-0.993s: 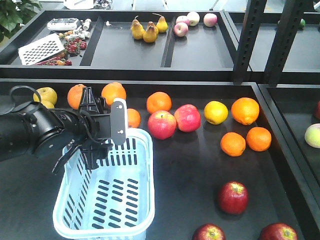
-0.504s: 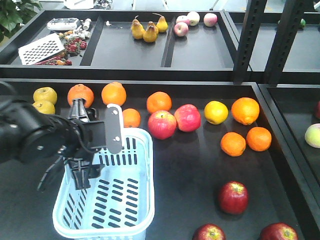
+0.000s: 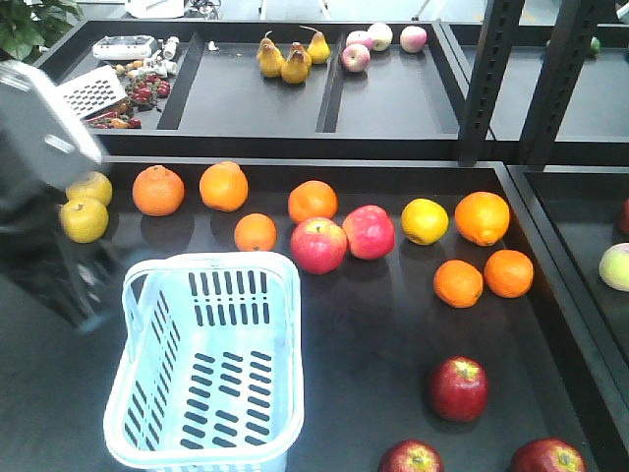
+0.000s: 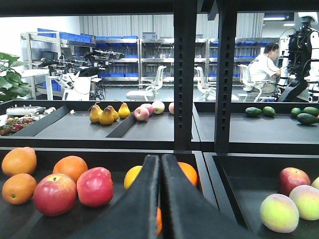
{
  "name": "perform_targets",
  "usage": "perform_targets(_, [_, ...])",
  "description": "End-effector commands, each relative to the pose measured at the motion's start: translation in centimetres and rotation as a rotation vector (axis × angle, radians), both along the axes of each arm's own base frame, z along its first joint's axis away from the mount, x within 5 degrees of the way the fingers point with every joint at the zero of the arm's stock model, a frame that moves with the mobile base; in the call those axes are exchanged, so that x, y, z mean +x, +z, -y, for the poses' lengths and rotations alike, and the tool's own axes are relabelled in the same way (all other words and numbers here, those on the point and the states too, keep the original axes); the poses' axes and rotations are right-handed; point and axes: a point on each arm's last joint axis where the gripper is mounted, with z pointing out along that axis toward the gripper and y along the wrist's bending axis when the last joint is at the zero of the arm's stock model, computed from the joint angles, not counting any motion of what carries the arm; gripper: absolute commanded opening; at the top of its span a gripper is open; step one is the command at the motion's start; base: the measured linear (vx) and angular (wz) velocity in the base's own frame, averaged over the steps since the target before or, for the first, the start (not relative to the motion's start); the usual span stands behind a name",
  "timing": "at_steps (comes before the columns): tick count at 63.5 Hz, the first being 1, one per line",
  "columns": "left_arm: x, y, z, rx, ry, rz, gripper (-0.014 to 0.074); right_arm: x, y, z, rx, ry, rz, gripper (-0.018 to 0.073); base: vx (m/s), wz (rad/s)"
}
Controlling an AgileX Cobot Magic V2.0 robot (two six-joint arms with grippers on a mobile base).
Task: Pick three apples into basket with both arms
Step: 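Open the left gripper and lift it away from the basket handle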
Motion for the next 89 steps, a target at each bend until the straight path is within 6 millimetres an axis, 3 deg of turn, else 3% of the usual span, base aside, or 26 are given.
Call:
perform_targets(1, [-1.3, 2.8, -1.6, -0.143, 0.113, 0.093, 0.0579, -0.1, 0.2, 0.0, -0.003, 0.0, 0.07, -0.0008, 0.0, 0.0])
perform_targets(15, [-4.4, 4.7, -4.1, -0.298, 0.272, 0.136, 0.0579, -0.1, 0.2, 0.0, -0.003, 0.0, 0.07, -0.0008, 0.0, 0.0])
perform_targets(34, [-8.8, 6.0, -6.5, -0.396, 0.342, 0.166, 0.0579, -0.1, 0.2, 0.0, -0.003, 0.0, 0.071, -0.0008, 0.0, 0.0])
perform_targets(45, [-9.9, 6.3, -7.1, -0.413, 0.344, 0.188, 0.0579, -0.2, 0.6, 0.0, 0.009, 0.0, 0.102, -0.0008, 0.0, 0.0])
perform_targets(54, [-9.9, 6.3, -7.1, -0.412, 0.345, 0.186, 0.0579, -0.4, 2.0, 0.0, 0.102, 0.013, 0.089, -0.0008, 0.0, 0.0])
perform_targets(69, [-9.9, 6.3, -7.1, -0.413, 0.345, 0.185, 0.0575, -0.6, 7.5, -0.2, 0.117, 0.022, -0.224, -0.0008, 0.0, 0.0])
perform_targets(81, [-9.9, 6.3, -7.1, -0.413, 0.345, 0.185, 0.0576, 1.1, 10.9, -0.4, 0.102, 0.02, -0.635, -0.0008, 0.0, 0.0])
perform_targets(89, [-9.9, 6.3, -7.1, -0.413, 0.345, 0.185, 0.0576, 3.3, 12.0, -0.4, 0.098, 0.015, -0.782, -0.0008, 0.0, 0.0])
